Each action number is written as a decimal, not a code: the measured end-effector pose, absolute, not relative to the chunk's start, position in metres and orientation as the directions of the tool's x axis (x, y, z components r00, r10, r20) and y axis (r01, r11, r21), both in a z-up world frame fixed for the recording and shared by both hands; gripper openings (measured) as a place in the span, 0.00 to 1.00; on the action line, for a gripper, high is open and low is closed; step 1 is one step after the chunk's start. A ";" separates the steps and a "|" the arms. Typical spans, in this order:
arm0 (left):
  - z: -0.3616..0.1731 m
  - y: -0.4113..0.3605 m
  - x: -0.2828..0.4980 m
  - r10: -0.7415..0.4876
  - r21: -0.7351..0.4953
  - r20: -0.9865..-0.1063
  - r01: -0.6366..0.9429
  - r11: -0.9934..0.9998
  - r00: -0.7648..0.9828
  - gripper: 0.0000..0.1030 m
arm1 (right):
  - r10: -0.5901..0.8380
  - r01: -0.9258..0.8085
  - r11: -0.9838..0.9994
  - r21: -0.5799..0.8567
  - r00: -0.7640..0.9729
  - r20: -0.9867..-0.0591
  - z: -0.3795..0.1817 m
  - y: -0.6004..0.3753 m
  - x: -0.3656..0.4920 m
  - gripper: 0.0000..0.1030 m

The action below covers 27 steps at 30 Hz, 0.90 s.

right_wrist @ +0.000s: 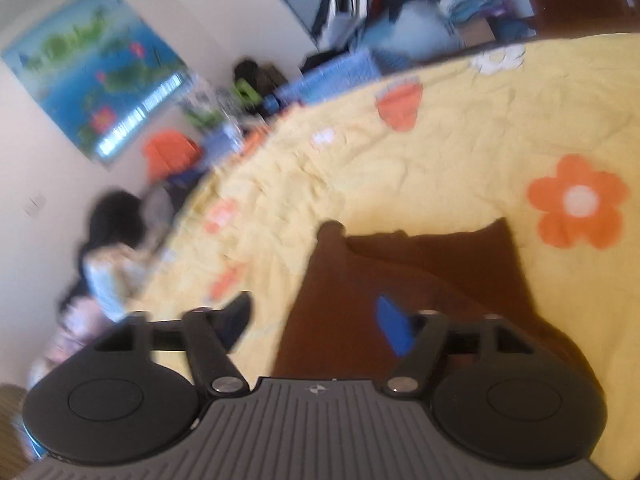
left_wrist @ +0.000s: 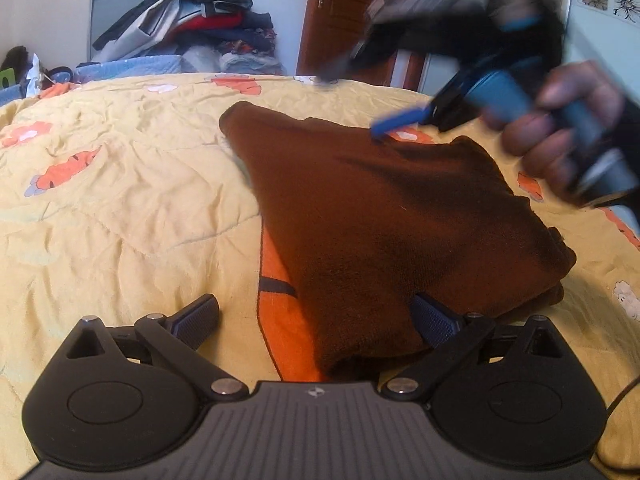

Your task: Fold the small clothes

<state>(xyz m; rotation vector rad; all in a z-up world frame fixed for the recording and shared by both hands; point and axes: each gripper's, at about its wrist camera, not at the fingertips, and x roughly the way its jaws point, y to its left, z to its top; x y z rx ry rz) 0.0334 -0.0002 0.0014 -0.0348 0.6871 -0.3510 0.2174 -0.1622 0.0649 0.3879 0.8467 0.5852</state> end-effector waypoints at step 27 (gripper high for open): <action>0.000 0.004 0.029 -0.348 -0.178 -0.600 0.304 0.936 0.720 1.00 | 0.458 -0.325 0.889 0.323 0.613 -0.644 0.040 -0.129 0.215 0.86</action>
